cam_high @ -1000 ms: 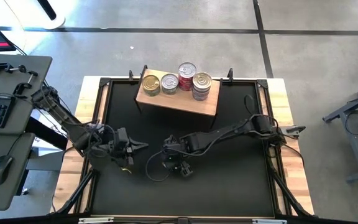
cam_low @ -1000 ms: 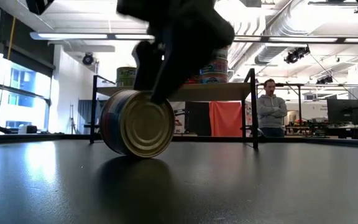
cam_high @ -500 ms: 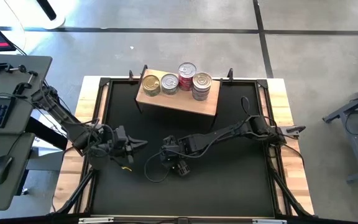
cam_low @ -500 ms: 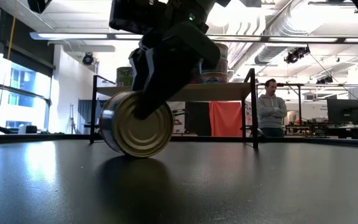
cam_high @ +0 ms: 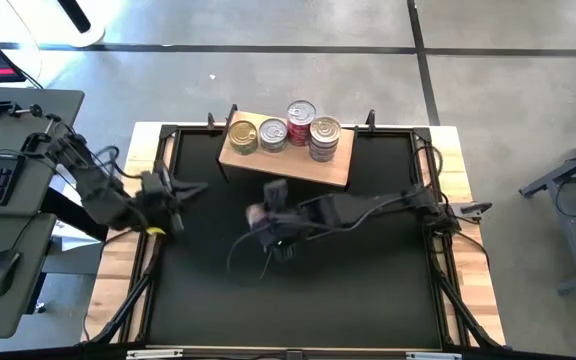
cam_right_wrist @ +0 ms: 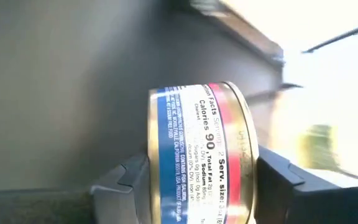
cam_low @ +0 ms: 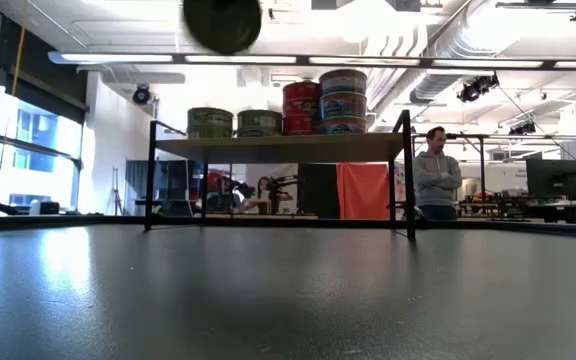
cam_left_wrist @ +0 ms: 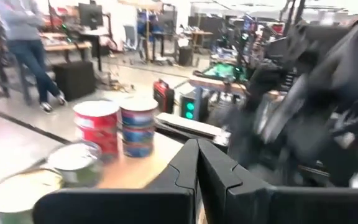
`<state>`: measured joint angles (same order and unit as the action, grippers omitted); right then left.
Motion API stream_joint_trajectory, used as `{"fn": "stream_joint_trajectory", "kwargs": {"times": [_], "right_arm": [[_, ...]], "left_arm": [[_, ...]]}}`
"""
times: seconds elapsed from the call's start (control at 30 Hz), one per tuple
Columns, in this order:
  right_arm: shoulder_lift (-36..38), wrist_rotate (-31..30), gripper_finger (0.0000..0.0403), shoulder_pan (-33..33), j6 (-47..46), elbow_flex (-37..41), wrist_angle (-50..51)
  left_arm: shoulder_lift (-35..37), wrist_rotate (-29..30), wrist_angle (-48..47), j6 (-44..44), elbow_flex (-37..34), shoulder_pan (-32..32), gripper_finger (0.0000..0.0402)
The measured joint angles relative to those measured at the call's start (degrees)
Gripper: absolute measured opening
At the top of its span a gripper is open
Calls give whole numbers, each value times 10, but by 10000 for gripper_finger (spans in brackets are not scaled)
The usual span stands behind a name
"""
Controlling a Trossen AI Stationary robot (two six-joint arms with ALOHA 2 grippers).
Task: Stack canned seafood by type on shelf
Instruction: Stack the blue tuna can on top of the blue tuna can on the shelf
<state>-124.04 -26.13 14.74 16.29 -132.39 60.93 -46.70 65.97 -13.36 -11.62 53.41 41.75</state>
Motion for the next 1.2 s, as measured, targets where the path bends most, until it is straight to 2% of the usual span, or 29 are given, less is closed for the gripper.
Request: {"fn": "stream_joint_trajectory", "kwargs": {"times": [0.07,0.17,0.27,0.33,0.43,0.57,0.77,0.9,1.03,1.2], "right_arm": [[13,-86,173,-3,22,-23,6],[78,-181,173,-16,44,33,-3],[113,-286,173,-41,-17,51,69],[124,-332,173,-60,-53,52,105],[148,-365,176,-82,-67,52,119],[161,-370,177,-121,-52,50,149],[154,-309,178,-170,-28,52,183],[151,-301,179,-190,16,52,180],[150,-268,180,-205,20,52,190],[150,-272,180,-219,19,52,190]], "left_arm": [[22,4,-6,25,0,-7,0],[44,4,-17,33,0,-14,0],[53,0,-24,28,0,-16,0],[53,-13,-26,28,0,-16,0],[43,-29,-34,22,-1,-16,0],[22,-31,-41,9,-1,-16,0],[0,-26,-47,-4,-1,-16,0],[-2,-24,-47,-8,-1,-16,0],[-2,-24,-46,-8,-1,-16,0],[-2,-24,-48,-17,-1,-16,0]]}}
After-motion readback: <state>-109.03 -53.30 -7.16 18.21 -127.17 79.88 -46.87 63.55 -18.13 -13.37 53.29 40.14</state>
